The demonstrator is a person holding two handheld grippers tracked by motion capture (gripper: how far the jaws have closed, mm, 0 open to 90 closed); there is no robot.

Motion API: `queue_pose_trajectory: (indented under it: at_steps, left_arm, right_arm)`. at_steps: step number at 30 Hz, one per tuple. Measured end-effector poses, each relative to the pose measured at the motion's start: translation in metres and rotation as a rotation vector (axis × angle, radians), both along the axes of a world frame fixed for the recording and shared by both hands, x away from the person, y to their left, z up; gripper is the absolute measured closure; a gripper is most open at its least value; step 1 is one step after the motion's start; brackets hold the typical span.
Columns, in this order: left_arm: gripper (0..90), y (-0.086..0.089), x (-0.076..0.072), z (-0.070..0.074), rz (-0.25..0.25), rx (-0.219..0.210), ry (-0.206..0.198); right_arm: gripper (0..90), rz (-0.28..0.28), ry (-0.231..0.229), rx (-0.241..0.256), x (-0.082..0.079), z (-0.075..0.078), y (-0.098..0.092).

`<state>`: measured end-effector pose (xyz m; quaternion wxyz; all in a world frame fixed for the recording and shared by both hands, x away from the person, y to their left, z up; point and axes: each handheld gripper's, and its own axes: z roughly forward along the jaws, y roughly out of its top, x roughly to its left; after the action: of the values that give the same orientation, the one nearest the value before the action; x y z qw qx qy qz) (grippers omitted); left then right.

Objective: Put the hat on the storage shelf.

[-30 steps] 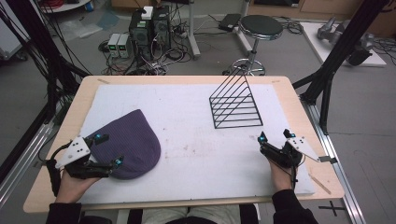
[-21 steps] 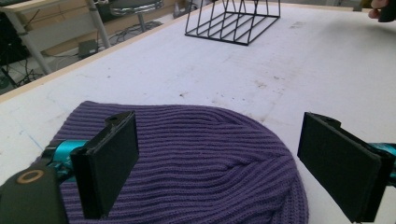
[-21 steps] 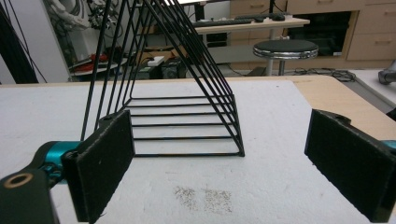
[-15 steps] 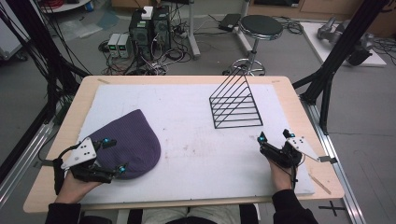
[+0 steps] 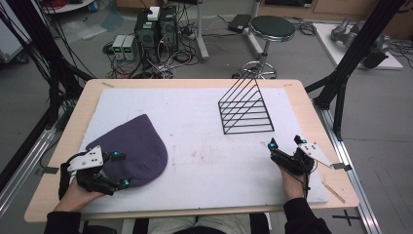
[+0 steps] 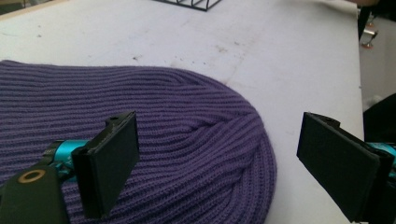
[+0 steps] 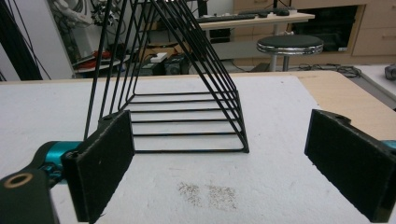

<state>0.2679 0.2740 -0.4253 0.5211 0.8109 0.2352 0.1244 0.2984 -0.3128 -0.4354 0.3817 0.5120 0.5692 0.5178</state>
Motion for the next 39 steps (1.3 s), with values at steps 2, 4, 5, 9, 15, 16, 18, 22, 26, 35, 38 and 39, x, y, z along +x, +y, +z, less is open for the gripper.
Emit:
queue_pose_trajectory:
  at_steps: [2,4,5,9,15,16,18,22,26,35,38,39]
  left_arm:
    - [13.6,-0.001,0.000,-0.001,-0.012,0.014,0.008]
    - [13.8,-0.001,-0.001,-0.002,-0.027,0.060,0.018]
    - [13.8,-0.002,-0.001,-0.004,-0.043,0.100,0.028]
    - [15.4,-0.008,0.000,-0.008,-0.069,0.134,0.039]
    - [16.2,-0.013,0.004,-0.013,-0.074,0.187,0.052]
    - [16.5,-0.015,0.004,-0.014,-0.082,0.194,0.054]
    - [16.9,-0.016,0.004,-0.016,-0.100,0.201,0.058]
    - [17.6,-0.020,0.005,-0.020,-0.108,0.247,0.072]
    - [19.9,-0.024,0.004,-0.023,-0.095,0.296,0.035]
    - [60.7,-0.014,0.011,-0.020,-0.025,0.280,0.016]
    - [74.1,-0.013,0.012,-0.018,-0.001,0.263,0.051]
    - [78.0,-0.011,0.014,-0.018,-0.005,0.249,0.069]
  right_arm:
    - [7.5,0.000,0.002,-0.001,0.000,0.000,-0.001]
    - [7.5,-0.004,0.007,0.010,0.000,0.000,-0.001]
    - [7.5,-0.005,0.008,0.011,0.000,0.000,-0.001]
    - [7.5,-0.006,0.007,0.013,0.000,-0.001,-0.002]
    - [7.5,-0.015,0.008,0.027,0.000,0.000,-0.002]
    - [7.5,-0.017,0.006,0.019,0.001,-0.001,-0.003]
    - [7.5,-0.016,0.011,0.027,0.001,-0.001,-0.003]
    - [7.5,-0.021,0.009,0.029,0.001,-0.001,-0.003]
    - [7.5,-0.025,0.023,0.034,0.001,-0.001,-0.003]
    - [7.5,-0.034,0.028,0.048,0.003,-0.002,-0.004]
    - [7.5,-0.033,0.032,0.051,0.004,-0.002,-0.004]
    - [7.5,-0.032,0.030,0.047,0.004,-0.002,-0.005]
